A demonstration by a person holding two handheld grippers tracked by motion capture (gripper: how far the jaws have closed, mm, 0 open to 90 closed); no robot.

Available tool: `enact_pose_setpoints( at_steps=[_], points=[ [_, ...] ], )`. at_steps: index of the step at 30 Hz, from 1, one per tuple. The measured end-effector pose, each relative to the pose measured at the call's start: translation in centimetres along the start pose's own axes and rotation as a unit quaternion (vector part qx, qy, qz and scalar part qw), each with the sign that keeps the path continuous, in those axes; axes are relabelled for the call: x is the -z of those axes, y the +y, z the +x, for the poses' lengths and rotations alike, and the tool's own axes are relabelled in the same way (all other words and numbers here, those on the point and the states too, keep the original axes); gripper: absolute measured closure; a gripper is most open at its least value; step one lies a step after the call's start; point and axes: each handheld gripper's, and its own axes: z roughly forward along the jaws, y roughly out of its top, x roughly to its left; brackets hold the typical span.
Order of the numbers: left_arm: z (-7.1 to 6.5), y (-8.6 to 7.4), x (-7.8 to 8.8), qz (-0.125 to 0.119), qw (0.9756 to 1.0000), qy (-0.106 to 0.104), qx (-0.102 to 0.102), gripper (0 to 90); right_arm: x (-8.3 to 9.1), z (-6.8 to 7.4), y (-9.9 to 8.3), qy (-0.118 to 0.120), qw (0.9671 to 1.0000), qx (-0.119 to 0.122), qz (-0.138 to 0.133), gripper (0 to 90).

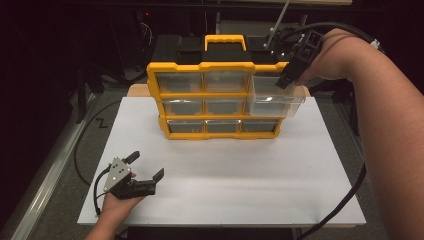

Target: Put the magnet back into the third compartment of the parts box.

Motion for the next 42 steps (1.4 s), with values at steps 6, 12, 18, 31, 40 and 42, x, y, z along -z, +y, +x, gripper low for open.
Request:
enact_pose_setpoints(
  at_steps=[6, 12, 18, 31, 40, 42],
  points=[
    [0.0, 0.0, 0.0, 0.0, 1.0, 0.0, 0.0, 0.6, -0.6, 0.0, 0.6, 0.003, 1.0, 0.003, 0.005, 64.9],
    [0.1, 0.0, 0.0, -0.001, 1.0, 0.001, 0.001, 0.6, -0.8, -0.1, 0.7, 0.006, 1.0, -0.004, 0.004, 64.6],
    [0.1, 0.0, 0.0, 0.0, 1.0, 0.001, 0.0, 0.6, -0.7, -0.1, 0.4, 0.018, 0.9998, -0.006, 0.003, 46.0],
    [0.0, 0.0, 0.0, 0.003, 1.0, 0.001, -0.004, 0.7, 0.5, 0.9, -0.3, 0.02, 0.9998, 0.0, -0.003, 48.0],
    [-0.1, 0.0, -0.1, 0.004, 1.0, 0.0, -0.007, 0.7, 1.1, 2.4, -1.0, 0.021, 0.9997, 0.01, -0.001, 48.7],
    [-0.1, 0.0, -0.1, 0.004, 1.0, 0.0, -0.007, 0.7, 1.2, 2.6, -1.2, 0.02, 0.9998, 0.009, 0.0, 49.0]
  ],
)
